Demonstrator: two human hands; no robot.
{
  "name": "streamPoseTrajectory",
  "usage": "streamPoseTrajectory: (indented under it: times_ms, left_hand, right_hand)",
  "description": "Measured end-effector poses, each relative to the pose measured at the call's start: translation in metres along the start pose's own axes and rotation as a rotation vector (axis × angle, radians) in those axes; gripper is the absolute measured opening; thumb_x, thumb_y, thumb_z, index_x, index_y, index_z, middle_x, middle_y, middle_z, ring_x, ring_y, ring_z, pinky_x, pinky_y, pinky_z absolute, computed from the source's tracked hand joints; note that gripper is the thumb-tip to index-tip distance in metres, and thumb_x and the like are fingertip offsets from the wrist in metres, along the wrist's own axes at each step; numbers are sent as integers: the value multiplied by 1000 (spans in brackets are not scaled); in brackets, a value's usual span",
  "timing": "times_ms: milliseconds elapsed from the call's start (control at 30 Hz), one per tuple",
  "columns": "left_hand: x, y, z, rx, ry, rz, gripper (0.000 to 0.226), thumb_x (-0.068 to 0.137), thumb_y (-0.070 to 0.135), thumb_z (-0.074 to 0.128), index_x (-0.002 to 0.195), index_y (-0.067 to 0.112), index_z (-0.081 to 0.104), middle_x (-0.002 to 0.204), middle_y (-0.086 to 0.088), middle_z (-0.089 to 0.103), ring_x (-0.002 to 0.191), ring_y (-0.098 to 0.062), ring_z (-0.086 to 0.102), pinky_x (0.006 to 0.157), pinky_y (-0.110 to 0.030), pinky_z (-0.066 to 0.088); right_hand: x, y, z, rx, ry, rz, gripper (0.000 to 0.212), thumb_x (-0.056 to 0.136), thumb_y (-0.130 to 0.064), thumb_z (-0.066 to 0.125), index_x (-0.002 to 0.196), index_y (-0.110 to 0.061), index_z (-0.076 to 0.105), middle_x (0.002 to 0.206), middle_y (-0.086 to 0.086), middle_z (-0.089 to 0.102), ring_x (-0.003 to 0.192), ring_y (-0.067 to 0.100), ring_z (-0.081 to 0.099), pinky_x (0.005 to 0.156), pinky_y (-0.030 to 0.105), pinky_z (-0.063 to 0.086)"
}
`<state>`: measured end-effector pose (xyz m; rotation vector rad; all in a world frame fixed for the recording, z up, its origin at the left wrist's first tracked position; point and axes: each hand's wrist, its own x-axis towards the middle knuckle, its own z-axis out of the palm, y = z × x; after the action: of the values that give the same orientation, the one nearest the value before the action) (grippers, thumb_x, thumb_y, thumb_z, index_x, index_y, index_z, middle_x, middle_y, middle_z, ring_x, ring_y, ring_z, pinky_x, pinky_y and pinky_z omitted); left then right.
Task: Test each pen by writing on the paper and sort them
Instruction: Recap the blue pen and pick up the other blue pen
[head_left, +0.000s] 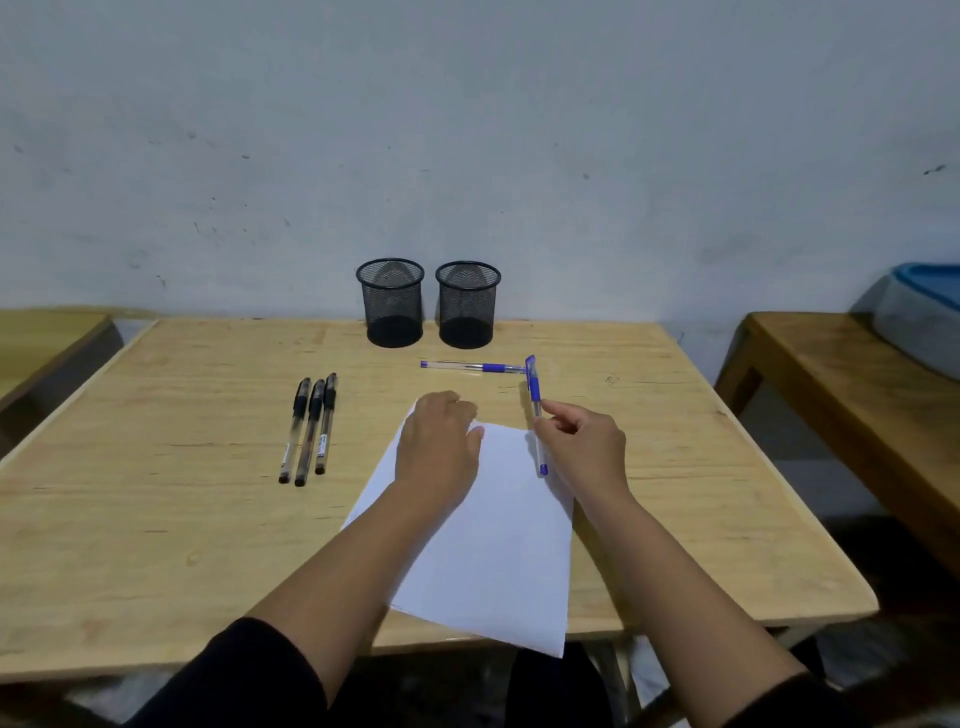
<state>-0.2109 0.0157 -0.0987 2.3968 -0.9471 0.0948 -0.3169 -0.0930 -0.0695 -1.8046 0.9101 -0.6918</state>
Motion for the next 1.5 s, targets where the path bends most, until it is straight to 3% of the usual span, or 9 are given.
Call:
streamPoseTrajectory:
  times_ms: [100, 167, 267, 433, 500, 600, 767, 933, 1500]
  left_hand:
    - [-1, -6, 9, 23, 14, -1, 34, 93, 30, 42, 123, 19, 53, 133, -2, 50, 127, -19, 37, 107, -31, 29]
    - [0, -9, 13, 23, 33, 1, 34, 93, 31, 42, 123, 20, 53, 131, -1, 53, 126, -18, 39, 109, -30, 27]
    - [0, -10, 15, 14, 50, 0, 33, 92, 32, 43, 122, 21, 54, 130, 0, 53, 125, -17, 40, 109, -30, 27]
    - [0, -10, 15, 22, 55, 12, 33, 92, 31, 43, 122, 21, 54, 128, 1, 54, 124, -17, 41, 109, -29, 26]
    - [1, -10, 14, 31, 35, 6, 33, 92, 31, 43, 122, 21, 53, 130, 2, 53, 124, -17, 40, 109, -29, 26]
    - [7, -7, 7, 21, -8, -8, 34, 91, 32, 45, 122, 20, 53, 129, 1, 53, 124, -18, 40, 104, -32, 33]
    - [43, -1, -12, 16, 19, 14, 36, 89, 30, 49, 122, 17, 53, 128, -5, 54, 124, -21, 41, 101, -37, 39]
    - [85, -6, -16, 138, 3, 56, 37, 89, 27, 51, 122, 12, 54, 125, -8, 55, 120, -24, 44, 97, -35, 39]
    - [117, -44, 1, 134, 30, 96, 16, 92, 23, 51, 101, 17, 63, 98, -4, 63, 93, -18, 48, 66, -25, 35]
  right_hand:
    - [8, 6, -3, -109, 2, 5, 29, 84, -14, 59, 111, -9, 69, 78, 5, 70, 79, 21, 63, 76, 27, 52]
    - [12, 10, -3, -129, -2, 9, 24, 82, -11, 58, 100, 1, 69, 88, 22, 70, 81, 33, 61, 78, 37, 51]
    - [18, 14, -1, -164, -11, -6, 24, 80, -8, 55, 96, 8, 65, 90, 27, 67, 64, 26, 51, 63, 28, 42]
    - [26, 20, 2, -238, -9, -51, 20, 81, -4, 54, 87, 12, 64, 81, 28, 65, 72, 37, 55, 48, 9, 32]
    - [29, 21, 2, -272, -31, -67, 20, 80, -4, 54, 83, 13, 64, 70, 24, 63, 61, 26, 50, 48, 6, 34]
    - [37, 20, 1, -336, -49, -106, 21, 83, -11, 56, 86, 6, 68, 71, 14, 61, 63, 14, 48, 50, 11, 36]
    - [53, 2, -2, -473, -86, -240, 32, 90, -19, 51, 117, -9, 64, 115, 7, 60, 103, 23, 56, 81, 30, 45]
    - [83, -8, 12, -630, -179, -424, 39, 92, -20, 49, 129, -11, 55, 129, 5, 57, 112, 22, 53, 87, 27, 42]
    - [121, -8, 55, -772, -318, -543, 24, 92, -15, 51, 109, -13, 68, 102, 9, 62, 101, 23, 50, 77, 32, 44]
